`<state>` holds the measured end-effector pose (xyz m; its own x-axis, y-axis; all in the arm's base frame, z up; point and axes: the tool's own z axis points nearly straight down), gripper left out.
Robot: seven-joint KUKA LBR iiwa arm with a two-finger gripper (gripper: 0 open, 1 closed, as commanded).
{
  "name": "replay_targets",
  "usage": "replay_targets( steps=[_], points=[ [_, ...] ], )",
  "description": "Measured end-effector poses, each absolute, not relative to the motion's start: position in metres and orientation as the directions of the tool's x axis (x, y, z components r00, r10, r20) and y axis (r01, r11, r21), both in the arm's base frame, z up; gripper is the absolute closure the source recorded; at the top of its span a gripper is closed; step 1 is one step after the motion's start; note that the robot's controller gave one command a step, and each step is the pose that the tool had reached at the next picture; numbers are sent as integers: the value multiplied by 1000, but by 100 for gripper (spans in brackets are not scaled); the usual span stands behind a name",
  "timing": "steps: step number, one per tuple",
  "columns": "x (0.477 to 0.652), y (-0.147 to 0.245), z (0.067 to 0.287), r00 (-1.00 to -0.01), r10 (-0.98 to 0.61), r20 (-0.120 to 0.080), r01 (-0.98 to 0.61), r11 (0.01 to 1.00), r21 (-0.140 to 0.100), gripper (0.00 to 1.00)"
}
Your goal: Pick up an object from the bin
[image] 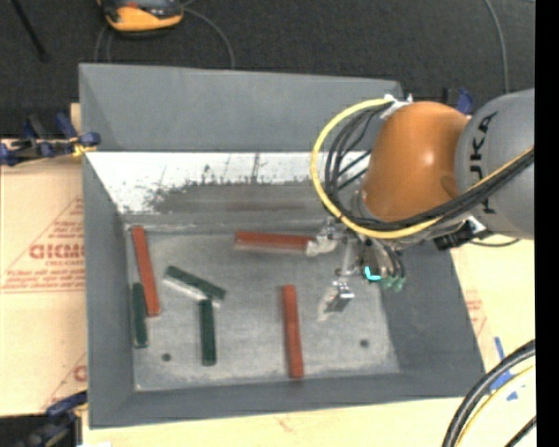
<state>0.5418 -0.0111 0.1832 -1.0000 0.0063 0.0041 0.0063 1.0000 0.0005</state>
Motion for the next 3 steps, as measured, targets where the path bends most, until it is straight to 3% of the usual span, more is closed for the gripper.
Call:
replay_targets(
  steps=[1, 2, 3],
  points=[
    [544, -11, 187, -1000, 6, -4, 6, 1000, 0, 0],
    [538, -6, 130, -934, -356, -7, -356, 934, -3, 0],
    [539, -5, 88, -860, -510, 0, -510, 860, 1, 0]
  ],
)
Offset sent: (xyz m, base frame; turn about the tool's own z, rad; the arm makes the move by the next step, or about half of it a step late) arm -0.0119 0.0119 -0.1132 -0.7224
